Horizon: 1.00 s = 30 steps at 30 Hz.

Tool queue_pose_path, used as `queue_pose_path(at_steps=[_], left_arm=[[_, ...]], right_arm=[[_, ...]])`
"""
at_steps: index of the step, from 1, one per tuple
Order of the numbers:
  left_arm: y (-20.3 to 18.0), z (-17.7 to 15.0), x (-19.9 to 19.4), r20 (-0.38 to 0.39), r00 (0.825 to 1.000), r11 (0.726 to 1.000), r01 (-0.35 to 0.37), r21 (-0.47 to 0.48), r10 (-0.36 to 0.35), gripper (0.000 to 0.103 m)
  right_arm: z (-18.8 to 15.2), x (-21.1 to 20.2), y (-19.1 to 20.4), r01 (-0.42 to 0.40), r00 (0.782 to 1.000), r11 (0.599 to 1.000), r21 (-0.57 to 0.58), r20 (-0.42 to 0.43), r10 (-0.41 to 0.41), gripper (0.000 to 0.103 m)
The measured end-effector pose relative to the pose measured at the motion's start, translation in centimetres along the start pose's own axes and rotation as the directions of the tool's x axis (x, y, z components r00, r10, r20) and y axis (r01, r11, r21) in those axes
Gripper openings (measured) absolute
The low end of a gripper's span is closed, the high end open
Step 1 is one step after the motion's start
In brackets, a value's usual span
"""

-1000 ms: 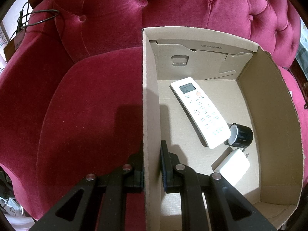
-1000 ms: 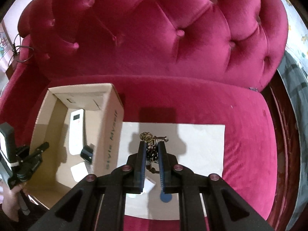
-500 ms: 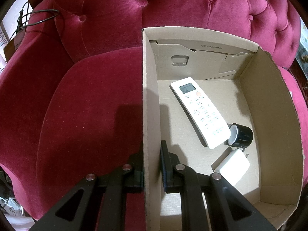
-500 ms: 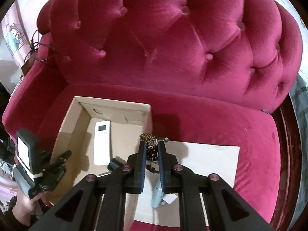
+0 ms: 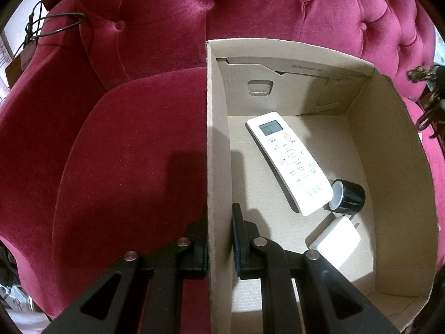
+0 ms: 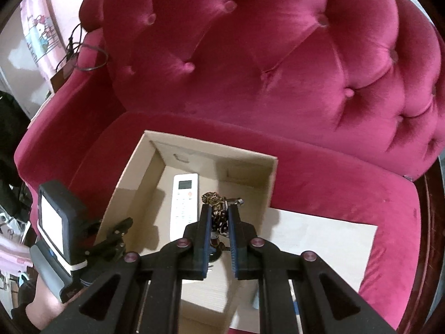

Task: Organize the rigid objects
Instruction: 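Lift the keychain with the right gripper and carry it over the box, then lower the keychain beside the black puck and open the right gripper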

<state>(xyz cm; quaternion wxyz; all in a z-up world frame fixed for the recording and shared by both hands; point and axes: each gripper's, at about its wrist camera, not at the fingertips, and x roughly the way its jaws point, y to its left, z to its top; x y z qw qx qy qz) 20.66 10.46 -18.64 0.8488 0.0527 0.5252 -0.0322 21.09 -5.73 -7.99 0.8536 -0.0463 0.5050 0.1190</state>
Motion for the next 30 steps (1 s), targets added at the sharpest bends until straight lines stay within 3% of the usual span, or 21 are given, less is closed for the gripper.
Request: queue_pose_path(at_steps=[12,30], left_arm=[[0.1,0.0,-0.2,0.0,1.0,1.0,0.004,-0.002,-0.004,0.014],[0.1,0.0,-0.2,-0.001,1.0,1.0,0.006,-0.001,-0.006,0.014]], right_arm=[[-0.6,5.1,2.4,-0.006,0.998,1.0,-0.008,-0.061,0.006,0.011],[-2.2,12.4,1.5,0.047,0.986,0.998,0.038,-0.163,-0.04,0.011]])
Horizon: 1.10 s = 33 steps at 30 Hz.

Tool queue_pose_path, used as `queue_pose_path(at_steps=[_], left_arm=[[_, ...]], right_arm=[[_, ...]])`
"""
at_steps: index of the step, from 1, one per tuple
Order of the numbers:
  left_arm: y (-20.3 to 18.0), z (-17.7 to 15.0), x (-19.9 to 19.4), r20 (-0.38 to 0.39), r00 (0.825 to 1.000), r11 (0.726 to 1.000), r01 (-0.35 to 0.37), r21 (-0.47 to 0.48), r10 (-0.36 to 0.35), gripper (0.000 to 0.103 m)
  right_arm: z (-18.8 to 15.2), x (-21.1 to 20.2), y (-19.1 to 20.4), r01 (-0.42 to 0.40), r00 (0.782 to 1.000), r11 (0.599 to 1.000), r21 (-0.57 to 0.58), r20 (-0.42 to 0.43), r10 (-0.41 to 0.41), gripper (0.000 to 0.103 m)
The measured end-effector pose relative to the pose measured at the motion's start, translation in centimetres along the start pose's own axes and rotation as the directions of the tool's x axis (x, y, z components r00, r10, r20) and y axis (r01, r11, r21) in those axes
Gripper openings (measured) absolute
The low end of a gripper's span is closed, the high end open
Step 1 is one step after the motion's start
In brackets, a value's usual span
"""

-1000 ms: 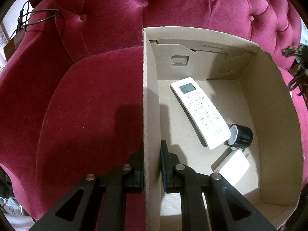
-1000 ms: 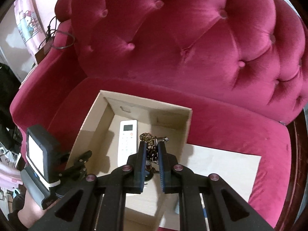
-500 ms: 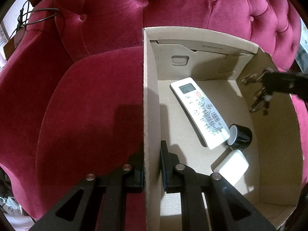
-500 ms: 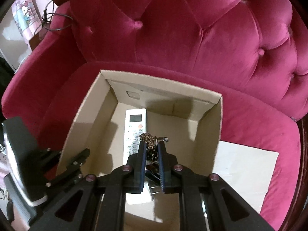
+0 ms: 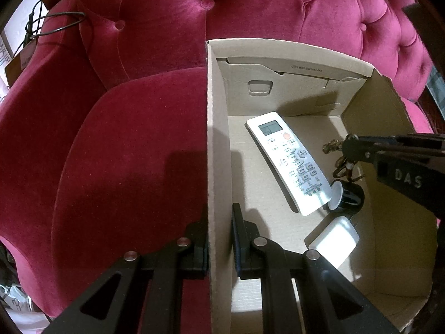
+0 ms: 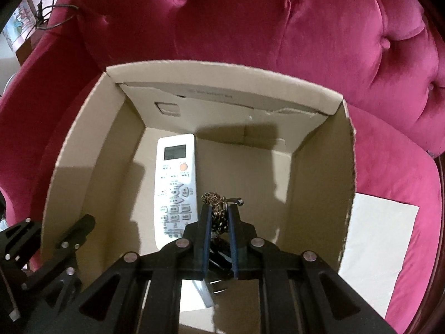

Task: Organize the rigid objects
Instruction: 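Lower the keychain beside the black puck and open the right gripper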

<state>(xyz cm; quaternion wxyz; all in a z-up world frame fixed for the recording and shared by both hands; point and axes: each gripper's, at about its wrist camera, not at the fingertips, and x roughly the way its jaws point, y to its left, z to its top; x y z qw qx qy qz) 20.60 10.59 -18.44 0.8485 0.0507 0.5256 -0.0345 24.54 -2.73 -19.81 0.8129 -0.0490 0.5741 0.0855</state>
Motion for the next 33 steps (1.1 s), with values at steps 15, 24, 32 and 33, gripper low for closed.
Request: queue_pose_path(at_steps=[15,24,32,33], left_arm=[[-0.1,0.0,0.1,0.0,1.0,1.0,-0.002,0.003,0.002,0.014],[0.0,0.0,0.0,0.001,1.0,1.0,-0.001,0.004,0.001,0.014],[-0.2,0.0,0.1,0.001,1.0,1.0,-0.006,0.009,0.006,0.014],[-0.2,0.0,0.1,0.001,1.0,1.0,-0.006,0.009,0.006,0.014]], right_arm=[[0.1,-0.5,-0.9,-0.011,1.0,1.0,0.017,0.008,0.011,0.013],[0.1,-2.6,-0.6,-0.018,0.999,1.0,0.002,0.047,0.018,0.016],[-0.2,-4.5,-1.1,-0.021,0.998,1.0,0.011,0.058,0.02,0.031],[-0.3,-4.9,-1.2,-0.022,0.998,1.0,0.013,0.063,0.021,0.031]])
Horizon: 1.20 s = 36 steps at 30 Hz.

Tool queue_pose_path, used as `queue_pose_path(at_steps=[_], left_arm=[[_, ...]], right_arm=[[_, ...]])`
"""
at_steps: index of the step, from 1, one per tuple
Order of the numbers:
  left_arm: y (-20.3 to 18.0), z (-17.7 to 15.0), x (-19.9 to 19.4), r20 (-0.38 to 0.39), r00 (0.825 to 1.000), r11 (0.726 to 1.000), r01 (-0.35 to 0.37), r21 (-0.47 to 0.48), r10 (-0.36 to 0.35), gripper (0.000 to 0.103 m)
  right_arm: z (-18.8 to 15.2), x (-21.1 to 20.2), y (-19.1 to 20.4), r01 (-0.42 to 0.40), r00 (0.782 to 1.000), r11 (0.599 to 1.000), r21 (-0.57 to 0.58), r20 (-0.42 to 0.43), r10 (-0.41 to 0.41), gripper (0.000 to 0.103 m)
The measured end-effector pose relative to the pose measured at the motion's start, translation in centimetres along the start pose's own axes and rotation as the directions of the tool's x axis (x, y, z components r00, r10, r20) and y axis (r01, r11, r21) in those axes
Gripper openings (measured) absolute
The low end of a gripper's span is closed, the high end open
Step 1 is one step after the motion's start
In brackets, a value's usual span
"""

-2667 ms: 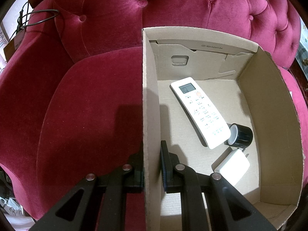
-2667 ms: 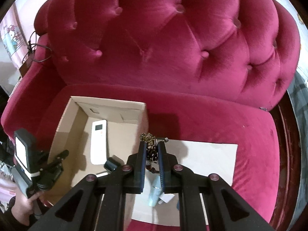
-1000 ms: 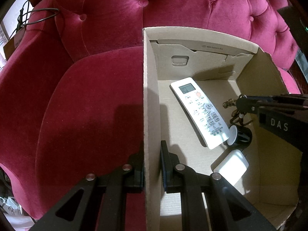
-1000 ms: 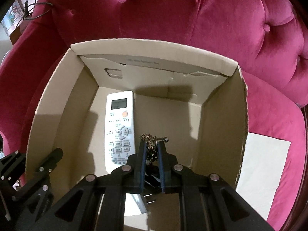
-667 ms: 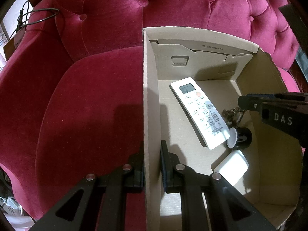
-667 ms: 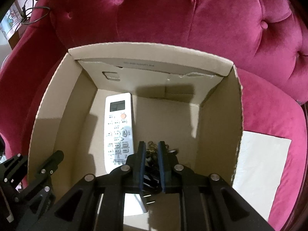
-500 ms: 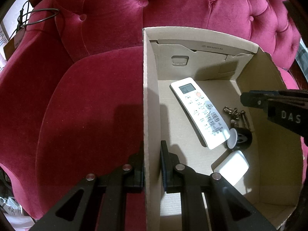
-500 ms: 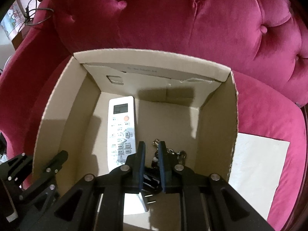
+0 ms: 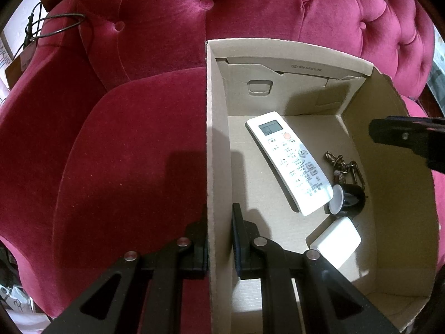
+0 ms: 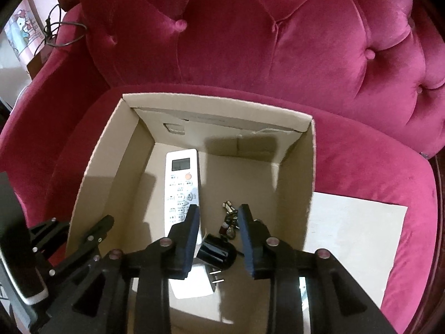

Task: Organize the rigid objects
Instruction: 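Lower the keychain beside the black puck and open the right gripper, then move the right gripper back toward the blue key fob on the paper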

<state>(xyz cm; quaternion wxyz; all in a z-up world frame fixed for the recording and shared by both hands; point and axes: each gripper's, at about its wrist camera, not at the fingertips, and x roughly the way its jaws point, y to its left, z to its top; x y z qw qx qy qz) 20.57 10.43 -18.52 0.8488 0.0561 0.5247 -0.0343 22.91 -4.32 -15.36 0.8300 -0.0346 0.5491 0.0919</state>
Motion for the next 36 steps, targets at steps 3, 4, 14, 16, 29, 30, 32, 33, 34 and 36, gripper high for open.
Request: queue_pose_path(at_steps=[3,4,14,16,29,30,32,33,34,36], left_arm=[[0.0,0.0,0.0,0.0,1.0,1.0,-0.002,0.002,0.002,0.014],[0.0,0.0,0.1,0.001,1.0,1.0,-0.003,0.002,0.003,0.014],[-0.1,0.0,0.1,0.001,1.0,1.0,-0.007,0.004,0.007,0.014],[-0.1,0.0,0.1,0.0,1.0,1.0,-0.008,0.004,0.008,0.014],[-0.1,0.0,0.0,0.0,1.0,1.0,-0.007,0.0,0.007,0.014],[-0.1,0.0,0.0,0.0,1.0,1.0,-0.007,-0.001,0.007,0.014],[-0.1,0.0,0.0,0.001,1.0,1.0,-0.009,0.001,0.009,0.014],[-0.1,0.0,0.0,0.0,1.0,1.0,-0.009,0.001,0.009,0.014],[-0.1,0.0,0.0,0.0,1.0,1.0,-0.009,0.0,0.009,0.014],[-0.1,0.0,0.0,0.0,1.0,1.0,-0.007,-0.001,0.007,0.014]], right_arm=[[-0.2,-0.9,-0.2,0.004,1.0,1.0,0.003,0.013,-0.004,0.034],[-0.2,-1.3,-0.3,0.008,1.0,1.0,0.003,0.019,-0.008,0.035],[-0.4,-4.4,-2.7,0.032,0.998,0.999,0.035,0.048,-0.034,0.047],[-0.6,-4.9,-3.3,0.039,0.998,0.998,0.044,0.05,-0.041,0.05],[-3.0,-7.3,-7.9,0.087,0.993,0.99,0.109,0.07,-0.095,0.098],[-3.2,-7.5,-8.3,0.088,0.993,0.989,0.116,0.068,-0.097,0.1],[-3.8,-7.7,-9.2,0.097,0.992,0.987,0.131,0.068,-0.107,0.101],[-4.1,-7.7,-9.6,0.103,0.991,0.985,0.136,0.067,-0.113,0.102],[-4.5,-7.7,-10.0,0.106,0.991,0.984,0.142,0.07,-0.117,0.102],[-5.1,-7.7,-10.7,0.117,0.989,0.982,0.15,0.069,-0.129,0.103]])
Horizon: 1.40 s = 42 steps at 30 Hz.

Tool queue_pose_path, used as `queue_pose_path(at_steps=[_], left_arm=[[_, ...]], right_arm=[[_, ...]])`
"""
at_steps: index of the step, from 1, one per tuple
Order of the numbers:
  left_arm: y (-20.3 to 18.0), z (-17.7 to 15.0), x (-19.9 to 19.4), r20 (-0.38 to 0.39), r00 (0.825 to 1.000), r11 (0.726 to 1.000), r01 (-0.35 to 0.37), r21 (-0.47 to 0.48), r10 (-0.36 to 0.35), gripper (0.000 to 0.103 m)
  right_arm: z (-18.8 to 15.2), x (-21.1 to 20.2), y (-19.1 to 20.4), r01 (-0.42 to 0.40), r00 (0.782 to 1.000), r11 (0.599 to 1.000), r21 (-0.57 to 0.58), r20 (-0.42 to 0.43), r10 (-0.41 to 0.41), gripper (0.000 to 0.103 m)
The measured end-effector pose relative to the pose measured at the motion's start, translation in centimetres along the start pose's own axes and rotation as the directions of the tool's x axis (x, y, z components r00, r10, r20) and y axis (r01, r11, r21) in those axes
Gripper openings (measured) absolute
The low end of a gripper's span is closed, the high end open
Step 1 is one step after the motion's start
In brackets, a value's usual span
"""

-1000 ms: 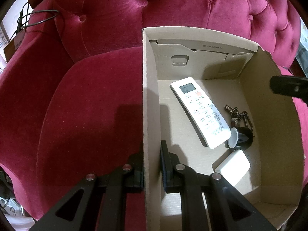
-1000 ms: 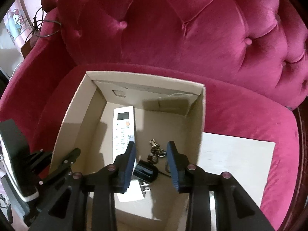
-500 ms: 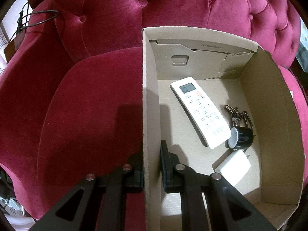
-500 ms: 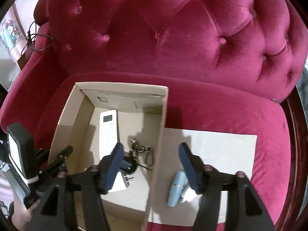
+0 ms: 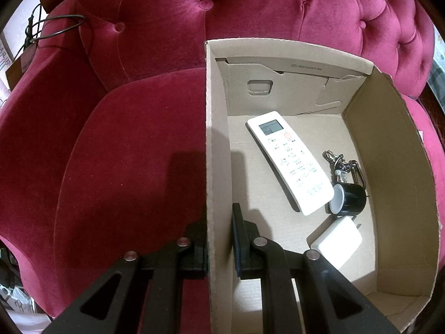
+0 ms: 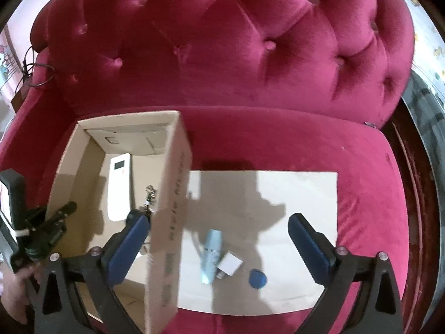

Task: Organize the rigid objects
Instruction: 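Move the right gripper back toward the blue key fob on the paper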

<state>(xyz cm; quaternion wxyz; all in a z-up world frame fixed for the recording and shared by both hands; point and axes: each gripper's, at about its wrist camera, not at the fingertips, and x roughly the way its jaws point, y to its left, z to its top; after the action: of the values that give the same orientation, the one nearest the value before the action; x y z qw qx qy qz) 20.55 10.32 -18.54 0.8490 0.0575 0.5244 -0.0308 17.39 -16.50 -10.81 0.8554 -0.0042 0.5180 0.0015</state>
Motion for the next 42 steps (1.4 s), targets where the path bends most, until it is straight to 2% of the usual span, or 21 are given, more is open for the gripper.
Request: queue_pose_path(at_steps=[9,22,30,37,42], left_arm=[[0.0,0.0,0.0,0.0,1.0,1.0,-0.003,0.001,0.003,0.014],[-0.1,0.0,0.0,0.0,1.0,1.0,-0.004,0.002,0.004,0.014],[-0.1,0.0,0.0,0.001,1.0,1.0,-0.006,0.003,0.006,0.014],[-0.2,-0.1,0.1,0.001,1.0,1.0,-0.011,0.007,0.011,0.014],[-0.2,-0.1,0.1,0.001,1.0,1.0,-0.011,0.007,0.011,0.014]], right_arm=[[-3.1,1.4,-2.9,0.037,0.999,0.998,0.049,-0.023,-0.035,0.103],[-7.2,5.0,-4.8,0.079,0.995,0.995,0.055,-0.071,-0.076,0.103],[-9.8,7.6,-5.9,0.075,0.99,0.993,0.086,-0.129,-0.064,0.103],[-11.0,9.2,-6.2,0.056,0.987,0.993,0.106,-0.153,-0.04,0.103],[-11.5,10.4,-5.9,0.07,0.984,0.994,0.089,-0.169,-0.054,0.102]])
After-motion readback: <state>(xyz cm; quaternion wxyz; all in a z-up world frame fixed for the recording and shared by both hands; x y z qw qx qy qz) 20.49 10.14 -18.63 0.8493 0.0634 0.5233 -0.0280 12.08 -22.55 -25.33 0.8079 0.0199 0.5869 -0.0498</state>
